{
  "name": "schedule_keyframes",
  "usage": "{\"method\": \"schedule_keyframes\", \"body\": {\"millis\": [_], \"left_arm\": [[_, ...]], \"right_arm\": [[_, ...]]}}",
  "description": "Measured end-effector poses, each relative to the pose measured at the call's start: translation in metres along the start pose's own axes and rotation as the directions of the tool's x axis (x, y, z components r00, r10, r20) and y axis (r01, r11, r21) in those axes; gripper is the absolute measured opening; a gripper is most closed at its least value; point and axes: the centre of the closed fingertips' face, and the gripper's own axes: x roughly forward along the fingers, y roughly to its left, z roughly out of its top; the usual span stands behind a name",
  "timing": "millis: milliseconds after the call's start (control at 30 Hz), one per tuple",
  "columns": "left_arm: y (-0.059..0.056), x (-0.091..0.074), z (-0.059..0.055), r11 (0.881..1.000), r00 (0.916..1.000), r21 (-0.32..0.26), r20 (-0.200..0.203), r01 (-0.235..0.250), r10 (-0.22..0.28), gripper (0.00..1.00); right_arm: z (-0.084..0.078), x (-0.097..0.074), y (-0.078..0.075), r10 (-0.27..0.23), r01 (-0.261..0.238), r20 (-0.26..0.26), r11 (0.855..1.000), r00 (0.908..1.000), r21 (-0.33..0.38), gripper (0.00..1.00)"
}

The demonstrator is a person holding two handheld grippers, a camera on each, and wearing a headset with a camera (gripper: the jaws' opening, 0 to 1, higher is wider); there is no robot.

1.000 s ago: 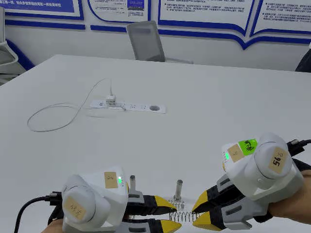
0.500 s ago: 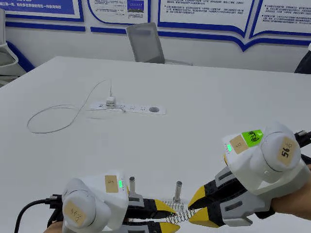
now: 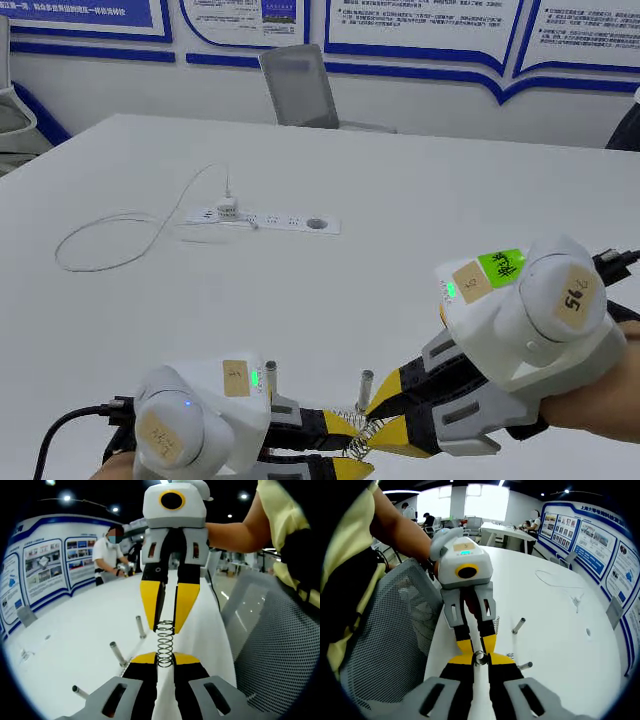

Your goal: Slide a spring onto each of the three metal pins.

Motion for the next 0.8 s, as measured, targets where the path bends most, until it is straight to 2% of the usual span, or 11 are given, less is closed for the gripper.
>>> {"method": "schedule_keyframes", "body": {"millis": [333,800], "left_arm": [[0.0017,-0.0003,0.0003,1.0,1.0,-0.002,0.007,-0.004,0.004,0.11],[0.0034,0.0008,0.0022,1.0,0.9999,-0.002,0.01,-0.009,0.009,0.14]], "right_arm": [[-0.0069,0.0031,-0.0014,0.011,-0.009,-0.056,0.999,0.9984,0.034,0.12],[-0.0086,0.0041,-0.0035,0.007,-0.004,-0.071,0.999,0.9975,0.033,0.12]]}}
